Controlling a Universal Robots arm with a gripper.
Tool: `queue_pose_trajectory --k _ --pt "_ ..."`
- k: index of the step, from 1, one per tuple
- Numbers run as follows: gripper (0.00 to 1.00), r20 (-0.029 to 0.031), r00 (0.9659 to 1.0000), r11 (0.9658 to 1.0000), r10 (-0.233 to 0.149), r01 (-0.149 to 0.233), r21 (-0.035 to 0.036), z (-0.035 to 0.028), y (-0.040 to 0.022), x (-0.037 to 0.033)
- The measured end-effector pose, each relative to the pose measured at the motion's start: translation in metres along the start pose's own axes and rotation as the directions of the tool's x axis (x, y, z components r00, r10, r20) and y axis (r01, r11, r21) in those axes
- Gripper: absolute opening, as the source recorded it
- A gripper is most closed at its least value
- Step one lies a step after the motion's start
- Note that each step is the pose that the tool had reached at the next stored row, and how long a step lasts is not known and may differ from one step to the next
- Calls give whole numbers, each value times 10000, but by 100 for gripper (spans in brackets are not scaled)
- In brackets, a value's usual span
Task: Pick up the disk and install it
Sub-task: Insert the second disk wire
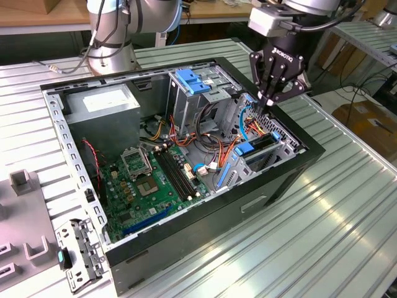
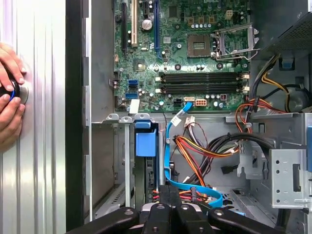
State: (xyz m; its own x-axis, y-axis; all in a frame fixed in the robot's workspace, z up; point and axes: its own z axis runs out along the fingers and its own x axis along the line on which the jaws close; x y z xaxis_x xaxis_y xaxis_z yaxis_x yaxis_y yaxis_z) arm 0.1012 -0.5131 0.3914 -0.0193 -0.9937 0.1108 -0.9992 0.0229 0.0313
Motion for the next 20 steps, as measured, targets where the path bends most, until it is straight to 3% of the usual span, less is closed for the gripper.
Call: queue_pose_trajectory --k 4,5,13,17,19,20 --pt "11 -4 10000 10000 -9 9 -59 -5 -6 -49" --pt "11 -39 10000 10000 -11 10 -89 -7 -8 -64" --pt "11 -480 9988 9999 -5 -2 -146 -22 -9 -191" --pt "11 -650 9979 9999 -3 -8 -171 -30 -8 -264" --pt "11 -818 9967 9998 1 -15 -179 -37 -6 -333" --pt "11 -842 9964 9998 0 -16 -184 -38 -6 -349"
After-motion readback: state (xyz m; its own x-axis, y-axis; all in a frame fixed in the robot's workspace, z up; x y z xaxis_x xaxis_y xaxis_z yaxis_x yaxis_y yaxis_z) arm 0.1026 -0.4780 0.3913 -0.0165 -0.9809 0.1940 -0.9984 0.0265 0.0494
